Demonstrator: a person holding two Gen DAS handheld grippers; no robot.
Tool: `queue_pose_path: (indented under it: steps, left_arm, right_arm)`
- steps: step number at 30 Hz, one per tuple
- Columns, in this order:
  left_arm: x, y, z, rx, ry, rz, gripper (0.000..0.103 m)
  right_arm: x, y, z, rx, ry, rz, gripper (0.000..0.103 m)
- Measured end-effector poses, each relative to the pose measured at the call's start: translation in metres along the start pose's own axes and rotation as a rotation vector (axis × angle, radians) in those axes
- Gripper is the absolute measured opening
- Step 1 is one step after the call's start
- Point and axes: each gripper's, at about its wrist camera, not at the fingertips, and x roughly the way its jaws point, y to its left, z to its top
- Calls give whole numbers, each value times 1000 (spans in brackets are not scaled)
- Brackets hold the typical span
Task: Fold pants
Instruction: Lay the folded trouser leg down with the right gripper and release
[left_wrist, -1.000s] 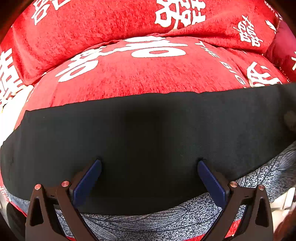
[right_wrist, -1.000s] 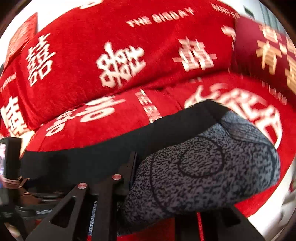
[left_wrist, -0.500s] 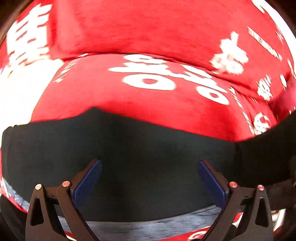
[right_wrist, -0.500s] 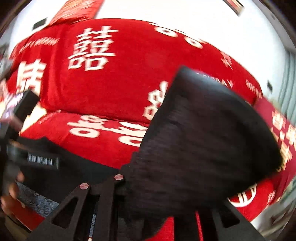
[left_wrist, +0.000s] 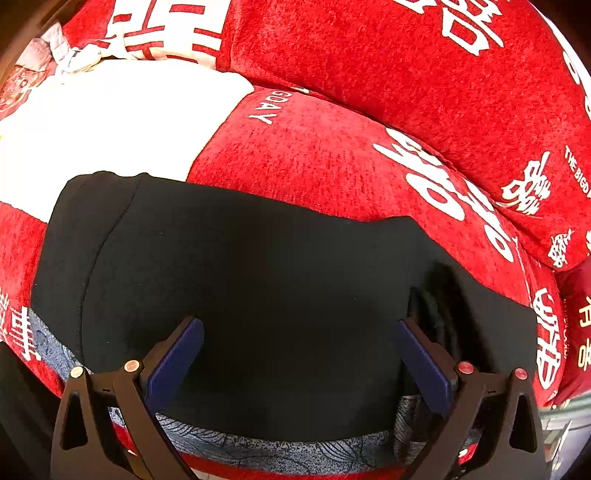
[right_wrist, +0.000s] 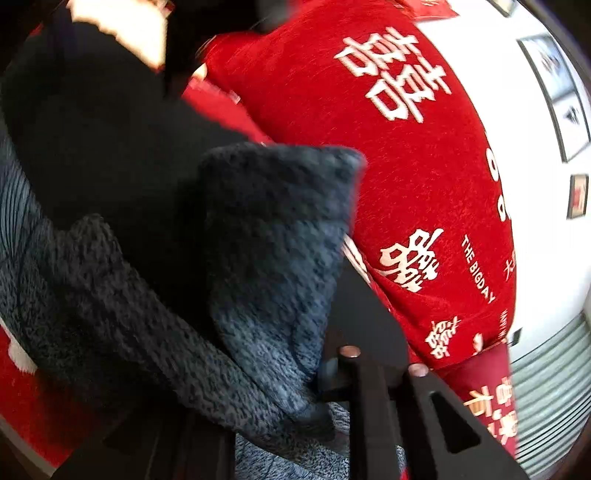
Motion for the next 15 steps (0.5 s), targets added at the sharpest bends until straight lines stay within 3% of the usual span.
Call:
queue_pose_path:
  steps: [2, 3, 4, 7, 9, 12, 14, 15]
  left_arm:
    - [-3, -4, 1, 5, 0, -24, 103]
    - [-7, -7, 1, 16, -5, -39, 103]
    - [-10, -11, 2, 27, -12, -49, 103]
    - [-22, -32, 1, 85, -30, -77, 103]
    - [-29, -49, -3, 141, -32, -77, 103]
    - [-30, -85, -18, 260, -18, -86, 103]
    - [-21, -104, -29, 330, 6, -38, 103]
    - [-14, -109, -35, 356, 18, -8, 103]
  right_arm:
    - [-17, -7, -1, -15, -24, 34, 52]
    - [-28, -13, -3, -6, -41, 53, 71]
    - [-41, -21, -6, 13, -63, 83, 81]
    - [-72, -71, -23, 175, -96, 296, 81]
    - [-69, -118, -42, 374, -95, 443, 82]
    - [-31, -165, -73, 608, -16, 525, 83]
    - [-3, -177, -93, 719, 47, 577, 83]
    - [13, -179, -104, 780, 81, 643, 83]
